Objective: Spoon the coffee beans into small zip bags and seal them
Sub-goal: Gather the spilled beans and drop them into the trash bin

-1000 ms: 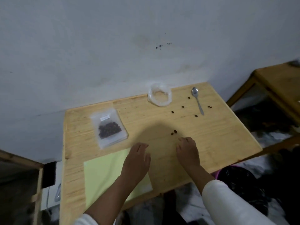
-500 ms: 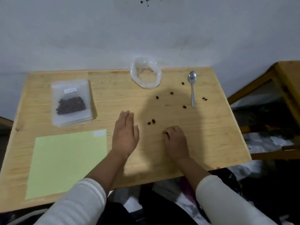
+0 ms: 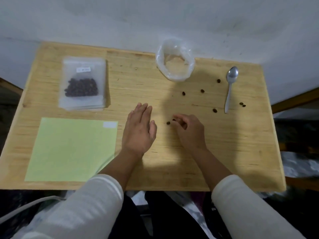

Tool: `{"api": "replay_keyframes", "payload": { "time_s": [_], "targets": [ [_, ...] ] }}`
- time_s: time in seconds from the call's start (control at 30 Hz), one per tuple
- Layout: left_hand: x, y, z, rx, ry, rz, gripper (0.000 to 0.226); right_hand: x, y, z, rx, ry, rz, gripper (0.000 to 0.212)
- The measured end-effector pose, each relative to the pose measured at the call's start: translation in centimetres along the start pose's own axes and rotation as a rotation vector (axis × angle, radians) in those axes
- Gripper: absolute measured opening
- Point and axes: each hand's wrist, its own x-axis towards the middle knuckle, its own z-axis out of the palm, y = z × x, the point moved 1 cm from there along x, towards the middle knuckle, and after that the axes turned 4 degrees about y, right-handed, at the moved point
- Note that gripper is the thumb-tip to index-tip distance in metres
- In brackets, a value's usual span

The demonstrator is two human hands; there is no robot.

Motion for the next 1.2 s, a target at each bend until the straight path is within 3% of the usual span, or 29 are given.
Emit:
{"api": "replay_keyframes", "payload": {
  "time_s": [0.13,0.3,0.37,0.43,0.5,0.67,0.77,1.03,1.1,1.2],
  "targets": [
    [0.0,-0.1,0.1,0.004,0.001,-0.008,0.047,0.4,0.3,0.4,-0.096,0.017,-0.13,0.015],
    [0.0,-0.1,0.2,0.006,0.007,-0.017,0.047,0.6,0.2,0.6,-0.114,-0.048,-0.035,0.006],
    [0.0,-0.1,0.2,0.01,0.007,-0.018,0.047,0.8,0.3,0.3,0.099,-0.051,0.138,0.003],
    [0.1,-0.1,0.2,0.014,0.009,-0.018,0.047,0.9,0.0,-0.3,0.525,-0.07,0.372,0.008],
    [0.1,-0.1,0.2,0.014,0.008,-0.021,0.047,0.8,0.0,-0.9,0.725,-0.093,0.462,0.011],
    [0.0,0.0,0.1,-0.008,0.009,-0.02,0.046,0.8,0.1,-0.2,0.097,-0.126,0.051,0.019],
    [0.0,0.1,0.1,-0.029,0.017,-0.021,0.046,0.8,0.1,0.7,0.022,-0.107,-0.065,0.023],
    [0.0,0.2,-0.1,-0.016,0.001,-0.025,0.046,0.6,0.6,1.9,-0.153,0.005,-0.337,0.005],
    [0.0,0.3,-0.2,-0.01,-0.005,-0.029,0.046,0.6,0.4,2.0,-0.146,0.021,-0.284,0.006],
    [0.0,0.3,-0.2,-0.012,-0.007,-0.036,0.046,1.6,-0.2,1.0,0.171,-0.011,0.077,0.009]
  ]
}}
